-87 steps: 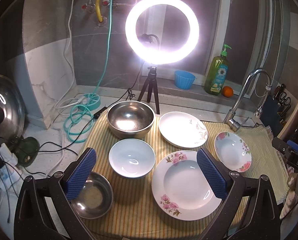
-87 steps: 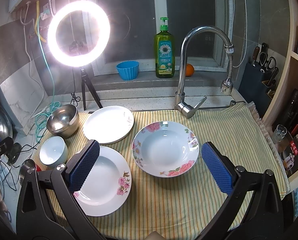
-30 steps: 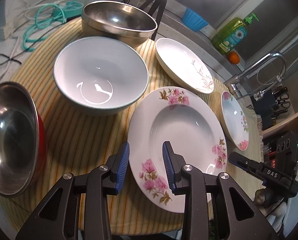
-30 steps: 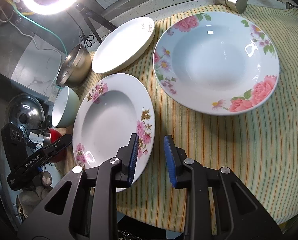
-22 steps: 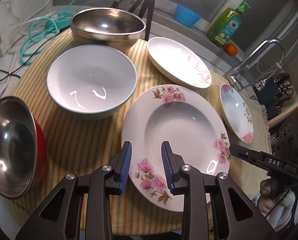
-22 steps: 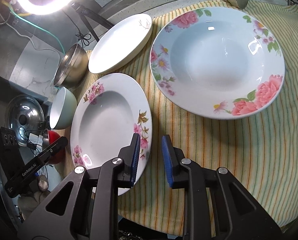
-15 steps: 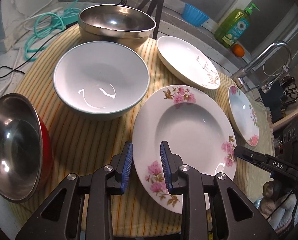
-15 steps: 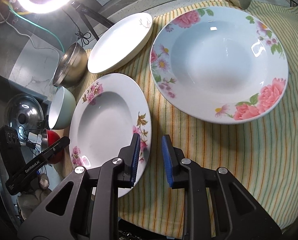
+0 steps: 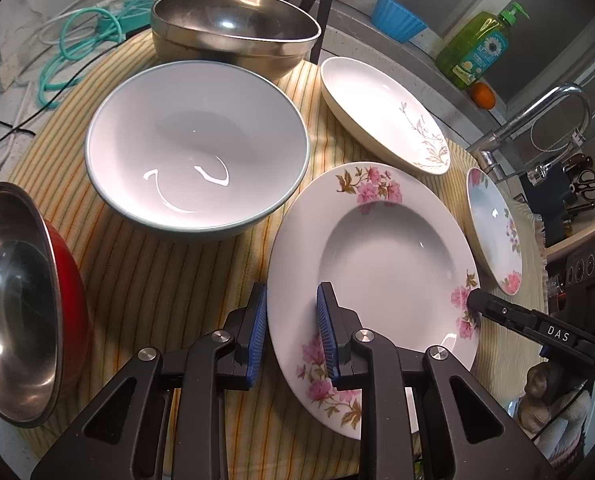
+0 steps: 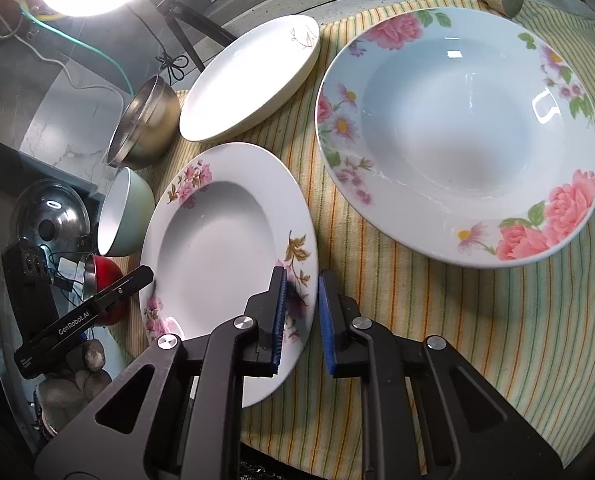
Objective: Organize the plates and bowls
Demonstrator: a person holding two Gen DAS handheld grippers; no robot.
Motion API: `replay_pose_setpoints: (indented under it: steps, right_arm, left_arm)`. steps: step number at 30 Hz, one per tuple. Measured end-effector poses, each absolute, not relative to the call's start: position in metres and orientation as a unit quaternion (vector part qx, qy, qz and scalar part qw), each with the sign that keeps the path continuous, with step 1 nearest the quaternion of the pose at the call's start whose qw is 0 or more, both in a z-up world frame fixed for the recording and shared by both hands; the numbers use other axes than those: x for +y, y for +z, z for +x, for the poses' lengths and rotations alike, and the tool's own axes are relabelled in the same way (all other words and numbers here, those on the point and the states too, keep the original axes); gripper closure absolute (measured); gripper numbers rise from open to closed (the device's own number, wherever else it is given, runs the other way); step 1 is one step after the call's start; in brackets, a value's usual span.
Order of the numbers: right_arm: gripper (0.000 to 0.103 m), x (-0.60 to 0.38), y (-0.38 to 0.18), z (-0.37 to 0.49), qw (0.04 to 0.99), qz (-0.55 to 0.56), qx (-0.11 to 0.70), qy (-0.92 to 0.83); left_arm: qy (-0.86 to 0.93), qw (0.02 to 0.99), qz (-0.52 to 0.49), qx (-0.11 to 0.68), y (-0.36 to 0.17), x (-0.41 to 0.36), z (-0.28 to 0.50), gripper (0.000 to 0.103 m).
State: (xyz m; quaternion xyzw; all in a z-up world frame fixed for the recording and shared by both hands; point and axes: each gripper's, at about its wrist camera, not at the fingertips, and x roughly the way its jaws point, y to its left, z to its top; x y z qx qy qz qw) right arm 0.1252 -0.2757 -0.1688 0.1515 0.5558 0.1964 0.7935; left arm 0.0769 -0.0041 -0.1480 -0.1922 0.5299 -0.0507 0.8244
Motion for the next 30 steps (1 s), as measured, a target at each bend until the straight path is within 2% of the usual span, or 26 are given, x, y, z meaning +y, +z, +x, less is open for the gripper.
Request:
replay_pose_setpoints:
  steps: [30]
  right_arm:
    - [0.086, -0.286, -0.167, 0.091, 0.789, 0.120, 0.566, 0.204]
  left_arm:
    - [-0.055, 0.827, -0.180, 0.530, -0.147, -0.024, 0.042, 0.080]
